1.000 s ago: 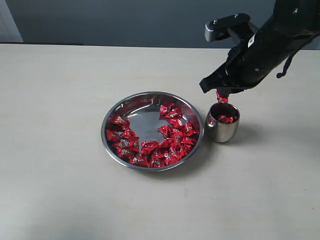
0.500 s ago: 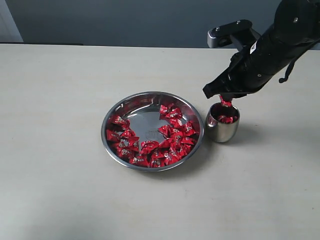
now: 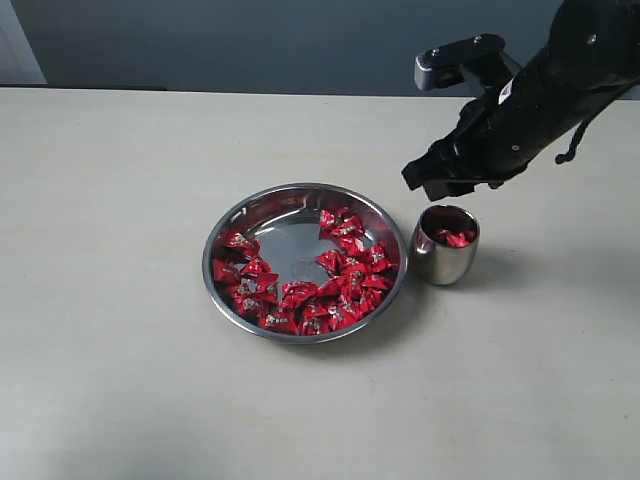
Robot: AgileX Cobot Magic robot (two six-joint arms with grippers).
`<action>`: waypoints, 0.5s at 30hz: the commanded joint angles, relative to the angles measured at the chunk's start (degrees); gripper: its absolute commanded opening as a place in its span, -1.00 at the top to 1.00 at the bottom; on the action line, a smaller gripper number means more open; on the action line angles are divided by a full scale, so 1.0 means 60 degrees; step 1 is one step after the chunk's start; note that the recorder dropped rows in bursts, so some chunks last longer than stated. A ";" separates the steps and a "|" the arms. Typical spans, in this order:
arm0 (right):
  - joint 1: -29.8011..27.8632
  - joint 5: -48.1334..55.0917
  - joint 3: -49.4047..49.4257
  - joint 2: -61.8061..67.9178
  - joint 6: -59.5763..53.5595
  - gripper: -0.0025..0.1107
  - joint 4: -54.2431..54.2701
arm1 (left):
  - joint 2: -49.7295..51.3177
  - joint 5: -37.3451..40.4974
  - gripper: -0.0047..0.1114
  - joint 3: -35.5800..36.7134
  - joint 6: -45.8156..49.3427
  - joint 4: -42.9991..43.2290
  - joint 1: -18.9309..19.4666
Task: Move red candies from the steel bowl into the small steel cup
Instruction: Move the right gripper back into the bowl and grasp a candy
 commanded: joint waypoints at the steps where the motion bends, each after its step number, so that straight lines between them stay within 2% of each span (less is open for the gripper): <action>1: 0.0284 -0.0369 0.0021 -0.0075 -0.1115 0.19 0.2117 | -0.0065 -0.0040 0.91 0.0028 -0.0021 0.0023 -0.0049; 7: 0.1286 -0.1032 0.0021 0.0167 -0.3968 0.19 0.5090 | -0.0065 -0.0040 0.91 0.0028 -0.0021 0.0023 -0.0049; 15: 0.2449 -0.1412 -0.0422 0.1619 -0.4170 0.18 0.5498 | -0.0065 -0.0040 0.91 0.0028 -0.0021 0.0023 -0.0049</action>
